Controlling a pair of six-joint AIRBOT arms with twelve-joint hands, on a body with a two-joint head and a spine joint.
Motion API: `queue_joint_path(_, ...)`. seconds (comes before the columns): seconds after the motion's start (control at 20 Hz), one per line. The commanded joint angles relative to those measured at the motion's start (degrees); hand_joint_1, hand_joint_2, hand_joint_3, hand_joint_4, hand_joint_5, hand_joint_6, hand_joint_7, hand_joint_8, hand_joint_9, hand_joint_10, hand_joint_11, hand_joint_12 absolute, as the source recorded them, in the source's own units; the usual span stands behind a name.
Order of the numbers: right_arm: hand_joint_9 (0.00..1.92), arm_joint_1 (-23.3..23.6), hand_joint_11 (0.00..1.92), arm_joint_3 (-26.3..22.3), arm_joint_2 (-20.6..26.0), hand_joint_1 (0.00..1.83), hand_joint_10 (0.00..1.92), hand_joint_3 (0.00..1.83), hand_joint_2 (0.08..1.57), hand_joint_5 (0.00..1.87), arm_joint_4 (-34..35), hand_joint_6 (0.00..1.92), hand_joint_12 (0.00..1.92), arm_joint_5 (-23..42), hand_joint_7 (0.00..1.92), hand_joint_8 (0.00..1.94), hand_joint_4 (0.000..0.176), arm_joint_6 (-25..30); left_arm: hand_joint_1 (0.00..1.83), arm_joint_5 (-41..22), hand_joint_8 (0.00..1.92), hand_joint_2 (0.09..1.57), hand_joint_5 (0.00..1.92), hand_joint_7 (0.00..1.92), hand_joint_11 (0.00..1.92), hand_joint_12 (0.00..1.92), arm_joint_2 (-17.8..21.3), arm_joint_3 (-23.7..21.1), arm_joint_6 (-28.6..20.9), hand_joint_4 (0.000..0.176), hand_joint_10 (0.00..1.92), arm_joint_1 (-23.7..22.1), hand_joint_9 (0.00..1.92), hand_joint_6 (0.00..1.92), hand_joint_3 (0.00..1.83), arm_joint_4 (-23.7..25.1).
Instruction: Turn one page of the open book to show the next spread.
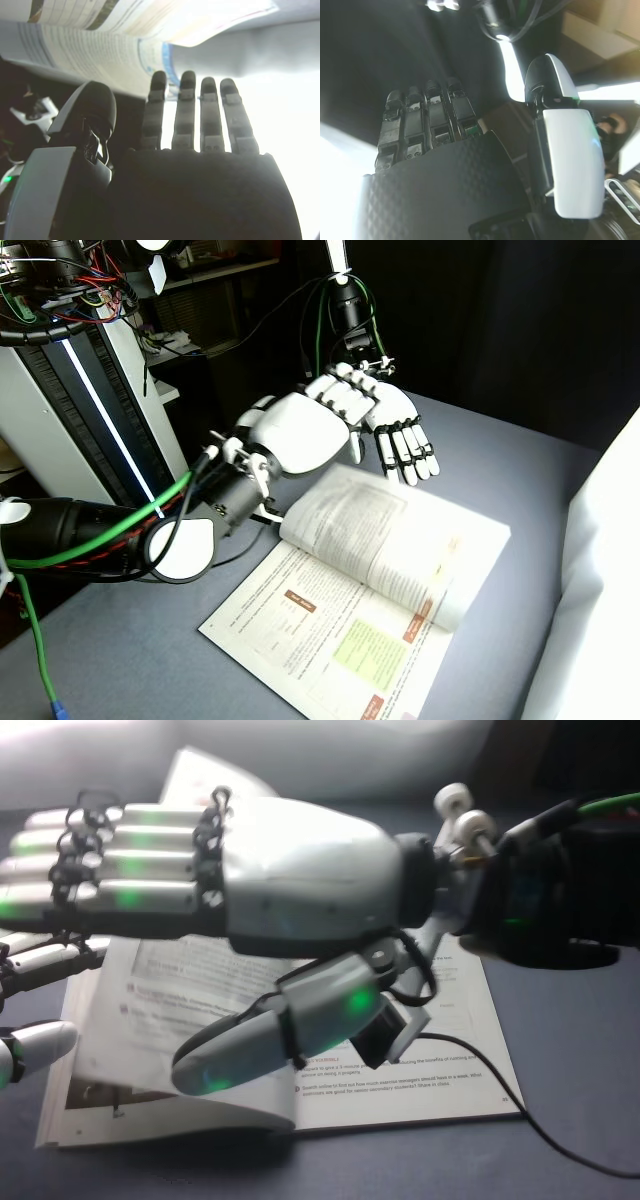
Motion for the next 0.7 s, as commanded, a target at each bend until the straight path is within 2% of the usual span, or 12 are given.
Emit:
queue_joint_path(0.0, 0.00, 0.68, 0.00, -1.16, 1.00, 0.00, 0.00, 0.00, 1.18, 0.00, 3.70, 0.00, 0.00, 6.98, 0.00, 0.00, 0.000, 0.15, 0.00, -7.17, 0.00, 1.57, 0.16, 0.14, 0.00, 0.00, -0.05, 0.22, -0.31, 0.094, 0.00, -0.07, 0.01, 0.03, 0.04, -1.16)
queue_joint_path(0.15, 0.00, 0.68, 0.00, -3.62, 4.50, 0.00, 0.00, 0.00, 1.18, 0.00, 2.26, 0.00, 0.00, 7.30, 0.00, 0.00, 0.000, 0.16, 0.00, -8.00, 0.00, 1.57, 0.15, 0.14, 0.00, 0.00, 0.21, -0.19, -0.30, 0.094, 0.00, 0.40, 0.01, 0.03, 0.04, -2.04)
queue_joint_path(0.3, 0.00, 0.65, 0.00, -6.75, 7.32, 0.00, 0.00, 0.00, 1.18, 0.00, 0.57, 0.00, 0.00, 4.94, 0.00, 0.00, 0.000, 0.52, 0.00, -11.43, 0.00, 1.57, 0.15, 0.14, 0.00, 0.00, 1.89, -1.86, 0.80, 0.094, 0.00, 2.41, 0.01, 0.03, 0.04, -4.29)
queue_joint_path(0.6, 0.00, -5.03, 0.00, -9.97, 16.95, 0.00, 0.00, 0.00, 1.18, 0.00, 1.47, 0.00, 0.00, 0.40, 0.00, 0.00, 0.000, 2.38, 0.00, -21.70, 0.00, 1.57, 0.15, 0.14, 0.00, 0.00, 6.06, -5.57, 2.83, 0.094, 0.00, 10.50, 0.01, 0.03, 0.04, -11.05)
queue_joint_path(0.65, 0.00, -6.64, 0.00, -10.50, 19.10, 0.00, 0.00, 0.00, 1.18, 0.00, 2.84, 0.00, 0.00, -0.39, 0.00, 0.00, 0.000, 2.36, 0.35, -23.56, 0.00, 1.50, 0.07, 0.03, 0.00, 0.00, 6.56, -6.08, 2.96, 0.013, 0.00, 11.75, 0.00, 0.03, 0.09, -12.00)
